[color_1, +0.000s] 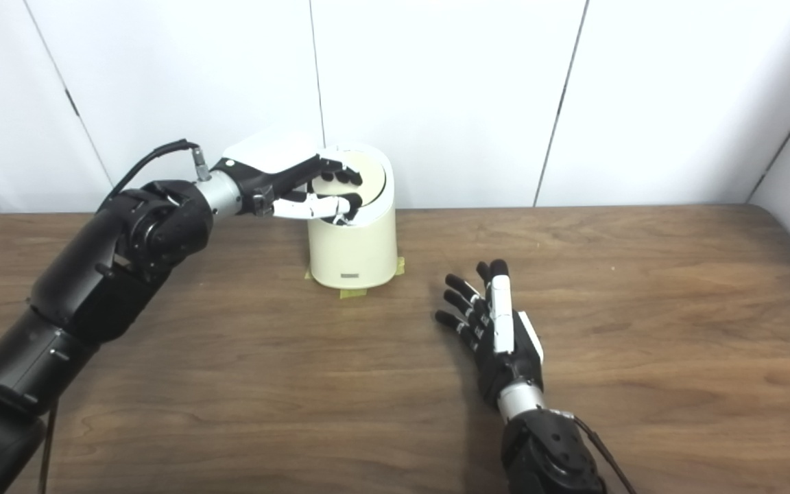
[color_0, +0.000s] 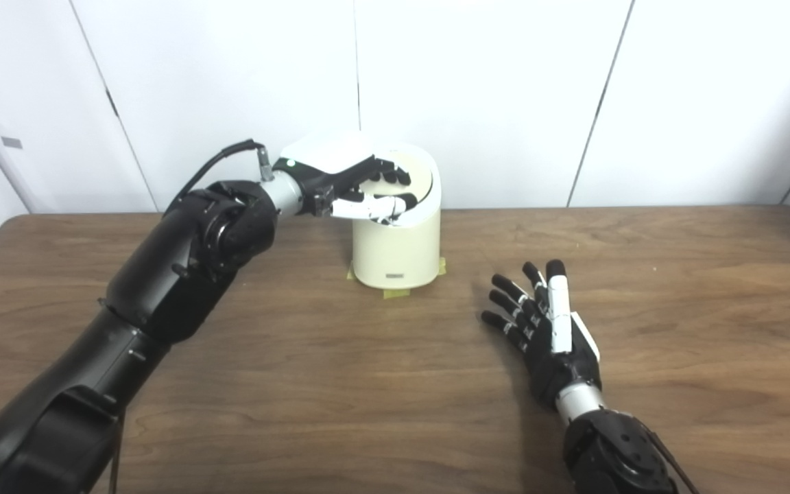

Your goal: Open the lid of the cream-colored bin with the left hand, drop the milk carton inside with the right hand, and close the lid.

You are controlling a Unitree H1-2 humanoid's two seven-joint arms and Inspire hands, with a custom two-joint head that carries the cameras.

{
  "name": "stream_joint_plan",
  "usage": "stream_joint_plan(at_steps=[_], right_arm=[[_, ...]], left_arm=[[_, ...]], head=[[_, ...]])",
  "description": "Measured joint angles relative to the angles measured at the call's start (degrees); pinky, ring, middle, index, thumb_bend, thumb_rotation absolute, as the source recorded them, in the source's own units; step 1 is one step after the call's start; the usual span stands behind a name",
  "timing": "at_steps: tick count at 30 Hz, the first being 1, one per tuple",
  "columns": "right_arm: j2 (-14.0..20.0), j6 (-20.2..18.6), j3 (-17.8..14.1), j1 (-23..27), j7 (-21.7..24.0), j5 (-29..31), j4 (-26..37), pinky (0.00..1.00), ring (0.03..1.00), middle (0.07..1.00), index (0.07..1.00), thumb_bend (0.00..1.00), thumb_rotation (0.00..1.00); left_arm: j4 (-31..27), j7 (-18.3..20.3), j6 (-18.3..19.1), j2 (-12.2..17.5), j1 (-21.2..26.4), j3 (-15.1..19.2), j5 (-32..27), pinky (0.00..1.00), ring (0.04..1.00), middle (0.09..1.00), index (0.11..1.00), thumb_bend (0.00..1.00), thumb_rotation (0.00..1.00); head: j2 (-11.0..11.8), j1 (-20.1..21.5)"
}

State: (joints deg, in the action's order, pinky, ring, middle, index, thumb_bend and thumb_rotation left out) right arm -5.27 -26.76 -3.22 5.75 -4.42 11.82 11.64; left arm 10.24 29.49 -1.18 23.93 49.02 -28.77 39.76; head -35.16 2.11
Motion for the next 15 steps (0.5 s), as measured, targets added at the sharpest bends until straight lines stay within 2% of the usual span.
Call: stream_joint_plan(at_steps=[5,9,15], right_arm=[[0.2,-0.1,0.1,0.0,0.0,0.0,0.0,0.76,0.87,0.86,0.988,0.5,1.0],[0.3,-0.2,0.2,0.0,0.0,0.0,0.3,0.77,0.878,0.867,0.999,0.49,1.0],[0.3,-0.4,0.3,-0.1,0.0,0.1,0.7,0.77,0.876,0.869,0.999,0.5,1.0]], left_arm=[[-0.6,0.5,-0.5,0.2,-0.6,-0.6,1.6,0.92,0.887,0.869,0.862,0.56,1.0],[-1.9,1.1,-1.4,0.9,-0.7,-2.8,5.4,0.96,0.921,0.894,0.883,0.57,1.0],[-4.5,1.8,-2.4,1.6,-0.1,-7.0,14.5,1.0,0.938,0.869,0.822,0.59,1.0]], head=[[-0.1,0.4],[-0.1,0.4],[-0.4,0.4]])
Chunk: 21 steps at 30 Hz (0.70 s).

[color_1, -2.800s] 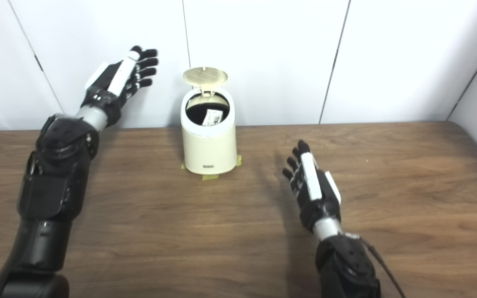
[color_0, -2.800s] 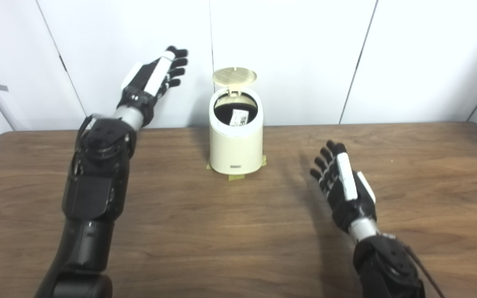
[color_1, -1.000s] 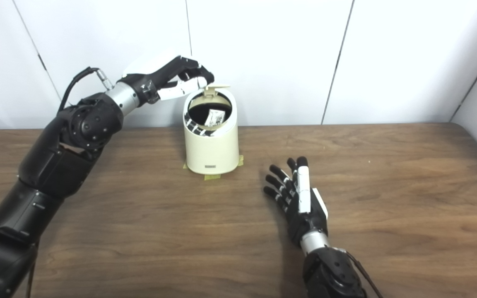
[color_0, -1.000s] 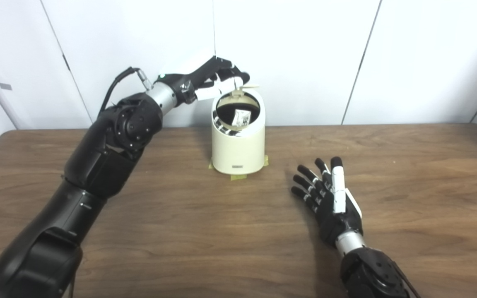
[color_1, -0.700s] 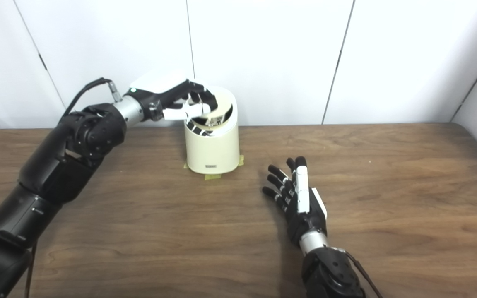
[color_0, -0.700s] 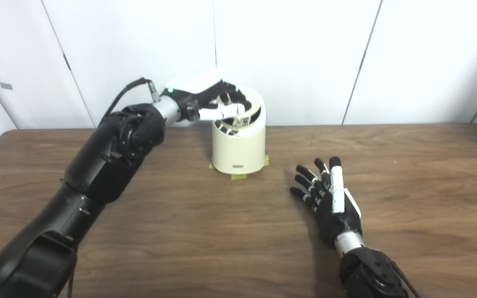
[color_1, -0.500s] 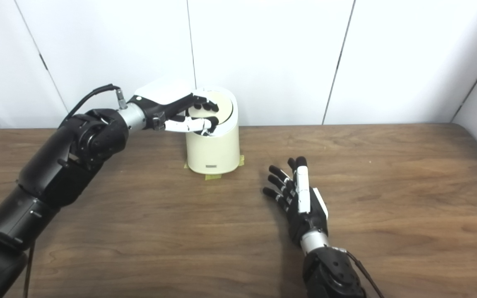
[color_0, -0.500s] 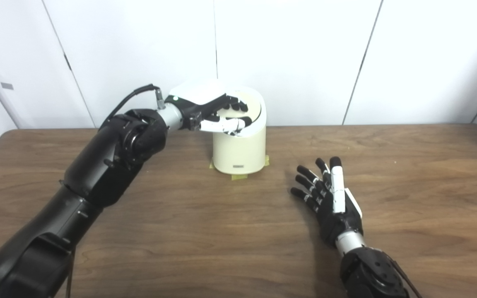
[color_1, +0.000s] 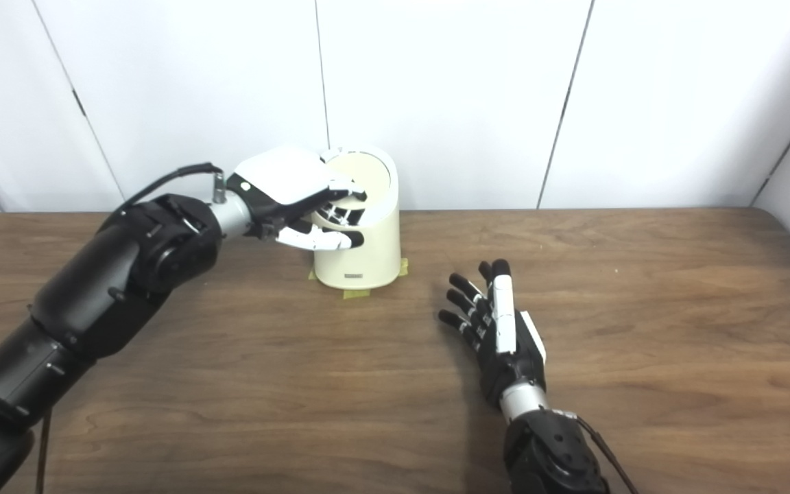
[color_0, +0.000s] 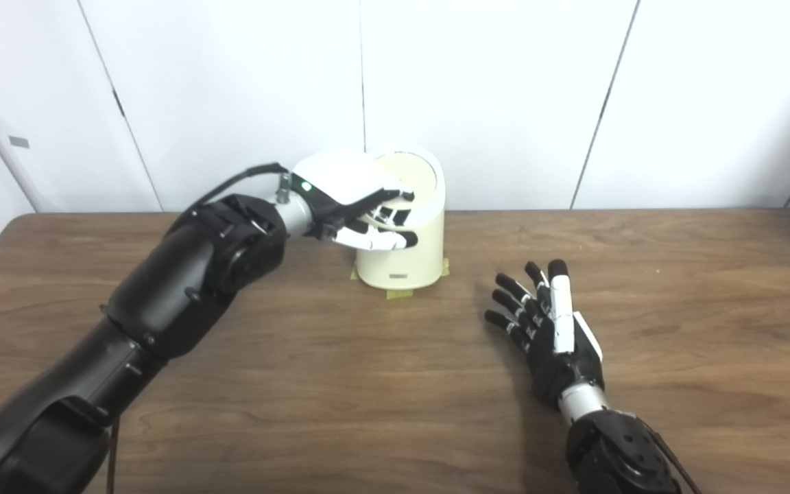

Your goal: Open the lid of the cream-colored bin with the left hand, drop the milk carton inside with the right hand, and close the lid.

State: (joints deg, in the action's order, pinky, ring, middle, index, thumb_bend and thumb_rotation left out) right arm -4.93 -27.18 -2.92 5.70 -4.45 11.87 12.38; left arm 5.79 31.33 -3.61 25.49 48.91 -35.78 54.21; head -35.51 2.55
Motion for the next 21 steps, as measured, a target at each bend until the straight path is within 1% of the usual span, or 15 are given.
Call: stream_joint_plan(at_steps=[3,5,7,9,11,13,15,19,21], right_arm=[[0.0,-0.1,0.0,0.0,0.0,0.0,0.2,0.77,0.874,0.863,0.999,0.5,1.0],[0.0,-0.1,-0.1,0.0,-0.1,0.2,0.2,0.78,0.881,0.864,0.998,0.5,1.0],[0.0,-0.1,-0.1,0.0,-0.1,0.3,0.2,0.78,0.884,0.867,1.0,0.49,1.0],[0.0,-0.1,0.0,0.0,-0.1,0.2,0.2,0.77,0.874,0.86,1.0,0.5,1.0],[0.1,-0.1,0.1,0.0,-0.1,0.0,0.2,0.76,0.871,0.858,0.999,0.49,1.0],[0.2,-0.1,0.0,0.0,-0.1,-0.1,0.3,0.77,0.871,0.858,0.995,0.49,1.0],[0.2,-0.1,0.0,0.0,-0.1,-0.1,0.4,0.77,0.869,0.858,0.987,0.49,1.0],[0.2,-0.1,-0.5,0.0,-0.2,0.1,0.7,0.76,0.857,0.844,0.975,0.49,1.0],[0.1,-0.1,-0.7,0.0,-0.2,0.3,0.8,0.76,0.86,0.844,0.971,0.48,1.0]], left_arm=[[-0.8,0.6,0.0,0.0,0.6,-0.9,2.7,1.0,0.935,0.863,0.806,0.6,1.0],[-1.1,0.7,0.0,-0.1,0.6,-0.9,3.6,1.0,0.921,0.854,0.807,0.59,1.0],[-1.3,0.7,0.0,-0.1,0.4,-0.2,3.3,1.0,0.912,0.85,0.809,0.58,1.0],[-1.6,0.7,0.0,-0.3,-0.4,1.6,1.5,0.96,0.889,0.842,0.812,0.55,1.0],[-1.7,0.4,0.0,-0.5,-1.6,4.1,-1.5,0.94,0.879,0.839,0.816,0.53,1.0],[-1.7,0.0,0.3,-1.3,-3.1,7.8,-5.2,0.92,0.88,0.844,0.827,0.52,1.0],[-2.1,0.1,1.2,-2.1,-4.7,10.9,-9.0,0.85,0.871,0.849,0.833,0.5,1.0],[-5.4,-1.1,5.5,-5.3,-8.2,18.4,-15.7,0.78,0.84,0.848,0.83,0.43,1.0],[-8.3,-2.7,9.0,-7.7,-9.5,23.3,-19.3,0.79,0.846,0.854,0.829,0.43,0.98]], head=[[0.0,0.0],[-0.1,0.1],[-0.1,0.2],[-0.1,0.2],[-0.1,0.2],[-0.1,0.3],[-0.2,0.3],[-0.1,0.3],[0.0,0.4]])
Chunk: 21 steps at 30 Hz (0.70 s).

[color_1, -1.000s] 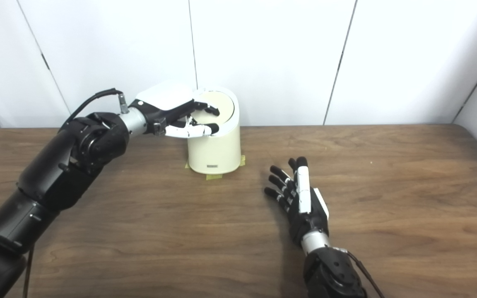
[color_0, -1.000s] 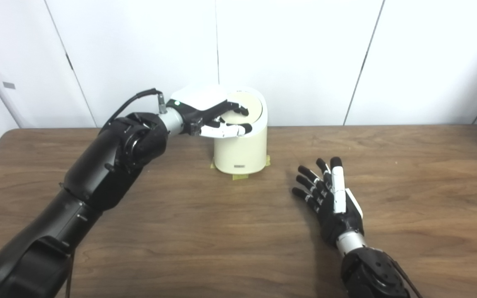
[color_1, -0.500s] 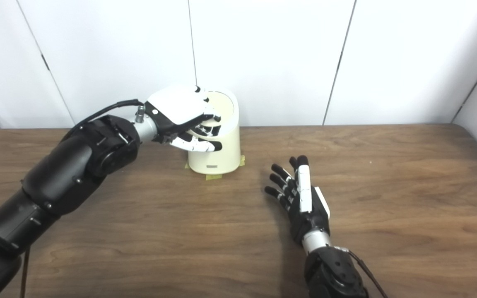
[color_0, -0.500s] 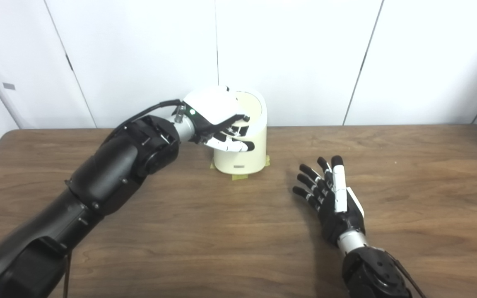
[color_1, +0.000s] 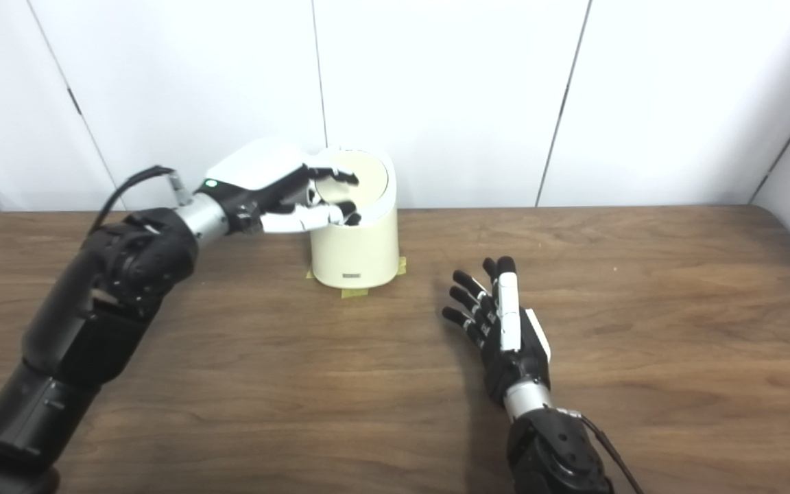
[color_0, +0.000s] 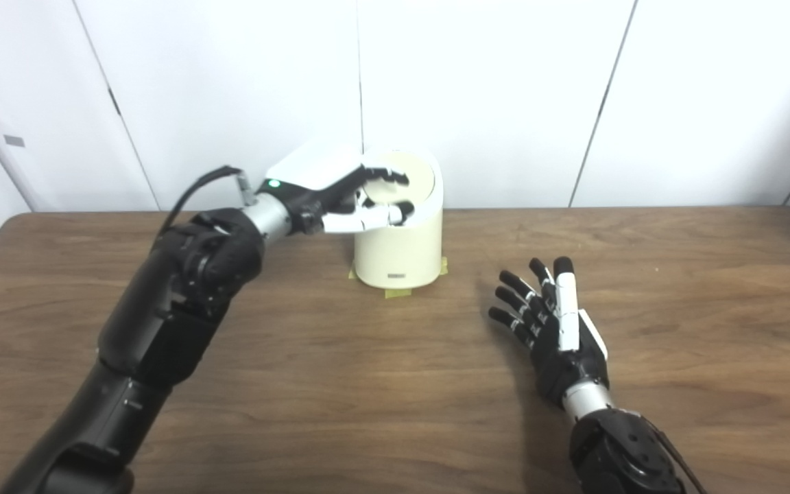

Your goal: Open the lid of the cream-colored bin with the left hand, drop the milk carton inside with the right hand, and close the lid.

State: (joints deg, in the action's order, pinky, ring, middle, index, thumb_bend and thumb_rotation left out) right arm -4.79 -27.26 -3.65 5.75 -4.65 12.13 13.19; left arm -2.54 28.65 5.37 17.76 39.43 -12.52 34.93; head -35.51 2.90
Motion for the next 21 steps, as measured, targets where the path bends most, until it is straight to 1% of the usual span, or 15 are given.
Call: stream_joint_plan(at_steps=[1,2,4,5,7,9,11,14,16,18,20,21], right_arm=[[0.0,0.0,-0.2,0.0,0.0,0.0,0.0,0.76,0.862,0.846,0.973,0.47,1.0],[0.0,0.0,-0.4,0.0,0.0,0.1,0.0,0.76,0.864,0.849,0.972,0.47,1.0],[0.0,0.0,-0.5,0.0,0.0,0.3,0.2,0.76,0.869,0.855,0.969,0.49,1.0],[0.0,0.0,-0.5,0.1,0.1,0.5,0.3,0.77,0.872,0.86,0.967,0.5,1.0],[0.0,0.0,-0.5,0.1,0.2,0.6,0.6,0.77,0.878,0.868,0.96,0.52,1.0],[0.2,0.1,-0.5,0.0,0.3,0.6,1.0,0.78,0.878,0.872,0.95,0.53,1.0],[0.8,0.3,-0.4,-0.1,0.4,0.3,1.6,0.76,0.865,0.864,0.93,0.54,1.0],[1.7,1.0,0.2,-0.3,0.5,-0.8,2.1,0.74,0.856,0.854,0.914,0.54,1.0],[2.3,2.6,1.2,-0.5,0.9,-2.1,2.1,0.75,0.857,0.858,0.909,0.54,1.0],[3.1,4.4,2.1,-0.8,1.8,-3.2,2.1,0.75,0.861,0.866,0.905,0.55,1.0],[3.7,5.9,2.8,-0.9,2.6,-4.0,2.1,0.82,0.909,0.904,0.915,0.57,1.0],[3.9,6.6,2.9,-0.9,2.9,-4.1,2.1,0.84,0.917,0.911,0.917,0.58,1.0]], left_arm=[[-1.5,-1.1,1.7,-1.5,-0.5,2.0,-1.5,0.8,0.849,0.851,0.821,0.42,0.96],[-2.9,-2.3,3.9,-3.0,-0.9,3.9,-3.3,0.83,0.867,0.857,0.835,0.43,0.98],[-4.6,-5.1,6.9,-6.7,-2.2,8.0,-6.9,0.84,0.873,0.857,0.847,0.43,0.98],[-4.9,-6.4,7.6,-8.1,-3.2,9.4,-8.8,0.84,0.883,0.87,0.865,0.42,0.99],[-5.0,-8.3,8.3,-10.0,-6.0,11.7,-12.6,0.84,0.896,0.892,0.888,0.42,0.99],[-5.4,-9.2,10.2,-10.7,-9.4,13.5,-15.4,0.86,0.909,0.907,0.906,0.43,0.97],[-6.4,-10.5,11.8,-11.1,-12.7,15.6,-18.4,0.89,0.926,0.921,0.929,0.41,0.99],[-9.3,-12.3,12.5,-11.1,-17.7,17.9,-21.3,0.87,0.912,0.912,0.923,0.41,1.0],[-11.0,-13.5,12.7,-11.4,-20.7,18.8,-23.3,0.87,0.907,0.909,0.923,0.38,1.0],[-12.0,-15.0,13.3,-12.3,-24.0,19.6,-25.6,0.87,0.904,0.906,0.924,0.35,1.0],[-12.6,-16.0,14.5,-13.4,-26.8,20.0,-27.8,0.9,0.92,0.925,0.945,0.34,1.0],[-13.1,-16.5,15.1,-14.0,-28.2,19.9,-28.6,0.91,0.923,0.928,0.949,0.34,1.0]], head=[[0.0,0.0],[0.0,0.0],[-0.1,0.3],[-0.1,0.3],[-0.1,0.3],[-0.1,0.2],[-0.2,0.3],[-0.2,0.3],[-0.3,0.2],[-0.4,0.2],[-0.4,0.3],[-0.6,0.3]])
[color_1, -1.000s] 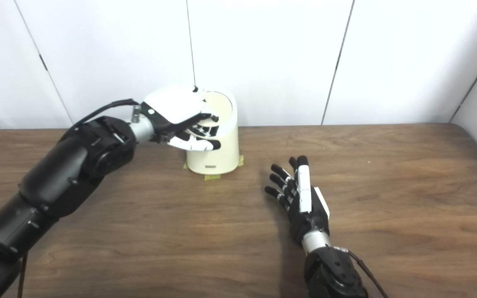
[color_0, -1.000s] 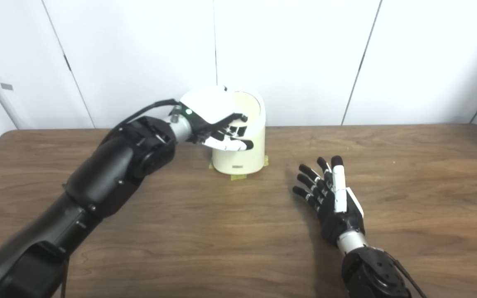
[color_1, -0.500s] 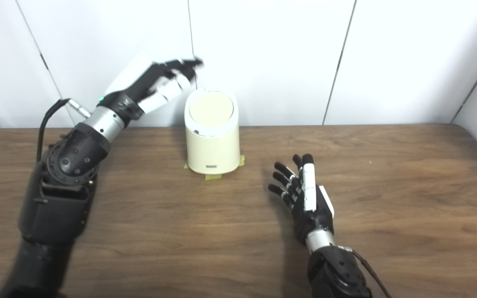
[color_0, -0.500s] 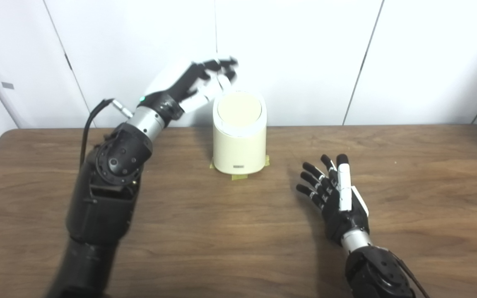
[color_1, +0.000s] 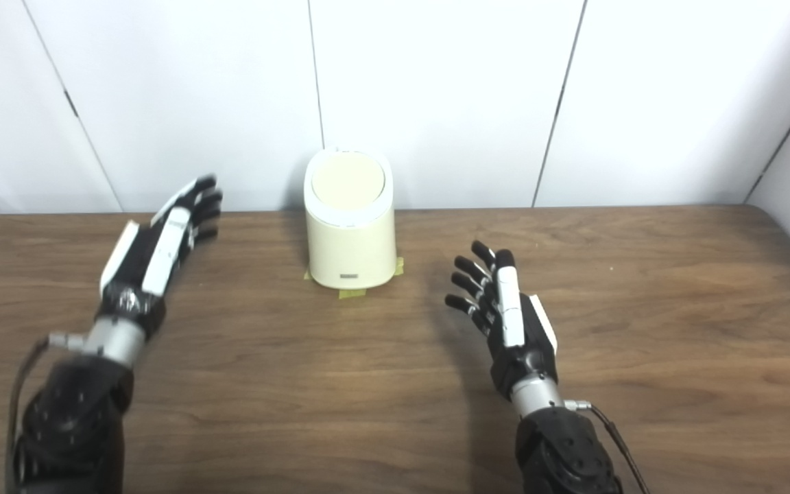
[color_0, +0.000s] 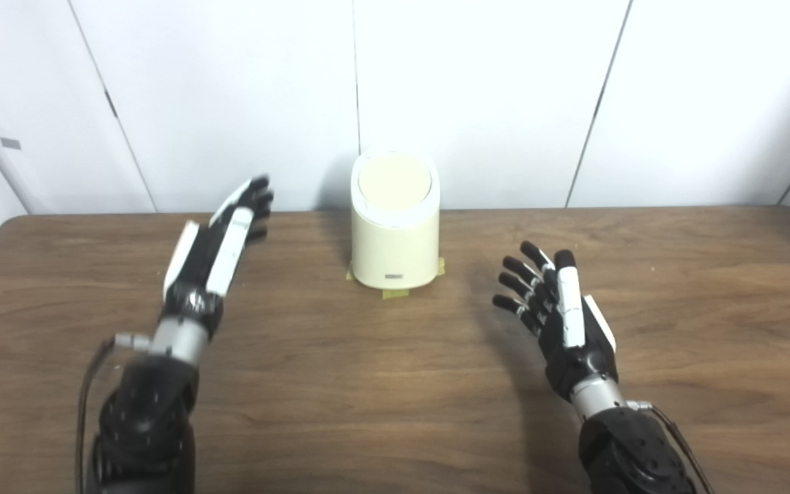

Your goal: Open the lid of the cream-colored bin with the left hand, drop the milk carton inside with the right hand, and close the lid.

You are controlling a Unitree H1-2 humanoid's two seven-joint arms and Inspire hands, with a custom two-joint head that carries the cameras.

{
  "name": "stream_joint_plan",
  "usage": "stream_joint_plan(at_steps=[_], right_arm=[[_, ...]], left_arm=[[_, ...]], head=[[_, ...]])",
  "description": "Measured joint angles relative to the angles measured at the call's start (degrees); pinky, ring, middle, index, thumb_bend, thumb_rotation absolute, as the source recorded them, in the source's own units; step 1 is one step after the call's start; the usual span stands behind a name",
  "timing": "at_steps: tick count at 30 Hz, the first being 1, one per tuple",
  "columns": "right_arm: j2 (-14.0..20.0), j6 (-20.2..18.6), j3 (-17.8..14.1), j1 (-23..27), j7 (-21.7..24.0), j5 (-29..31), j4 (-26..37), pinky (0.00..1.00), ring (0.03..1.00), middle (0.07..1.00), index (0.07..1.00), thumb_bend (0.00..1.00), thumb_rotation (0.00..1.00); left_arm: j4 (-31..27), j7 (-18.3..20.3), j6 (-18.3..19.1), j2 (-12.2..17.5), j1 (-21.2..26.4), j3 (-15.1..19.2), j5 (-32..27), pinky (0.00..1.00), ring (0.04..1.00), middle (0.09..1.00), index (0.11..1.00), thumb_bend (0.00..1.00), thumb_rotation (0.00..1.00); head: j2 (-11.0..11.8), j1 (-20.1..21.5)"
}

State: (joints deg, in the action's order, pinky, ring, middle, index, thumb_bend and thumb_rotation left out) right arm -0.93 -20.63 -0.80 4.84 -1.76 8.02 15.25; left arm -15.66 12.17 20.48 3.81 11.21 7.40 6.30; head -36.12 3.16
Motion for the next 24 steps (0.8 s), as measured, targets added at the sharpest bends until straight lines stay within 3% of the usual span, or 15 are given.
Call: stream_joint_plan(at_steps=[4,11,18,24], right_arm=[[1.1,2.2,0.3,-0.7,0.7,-1.3,0.0,0.89,0.962,0.953,0.941,0.61,1.0],[3.1,3.0,1.3,-1.9,1.5,-4.1,0.0,0.99,1.0,0.999,0.994,0.66,1.0],[5.3,3.1,3.4,-2.2,2.5,-7.8,-0.1,1.0,1.0,1.0,1.0,0.66,1.0],[5.7,3.1,3.4,-3.0,2.8,-8.6,-0.1,1.0,1.0,1.0,1.0,0.67,1.0]], left_arm=[[-0.8,-1.0,0.8,-2.0,-4.2,-0.3,-2.9,0.97,0.966,0.954,0.965,0.39,1.0],[-1.2,-3.5,0.5,-1.9,-7.4,0.3,-6.2,0.98,0.988,0.973,0.982,0.44,1.0],[-2.3,-4.6,-0.8,-1.8,-9.8,-0.1,-8.0,1.0,0.991,0.973,0.99,0.47,1.0],[-2.4,-5.3,-1.7,-1.0,-10.6,-0.9,-7.9,0.99,0.991,0.969,0.975,0.49,1.0]], head=[[-0.4,-0.1],[-0.8,-0.9],[-1.6,-1.1],[-2.0,-1.8]])
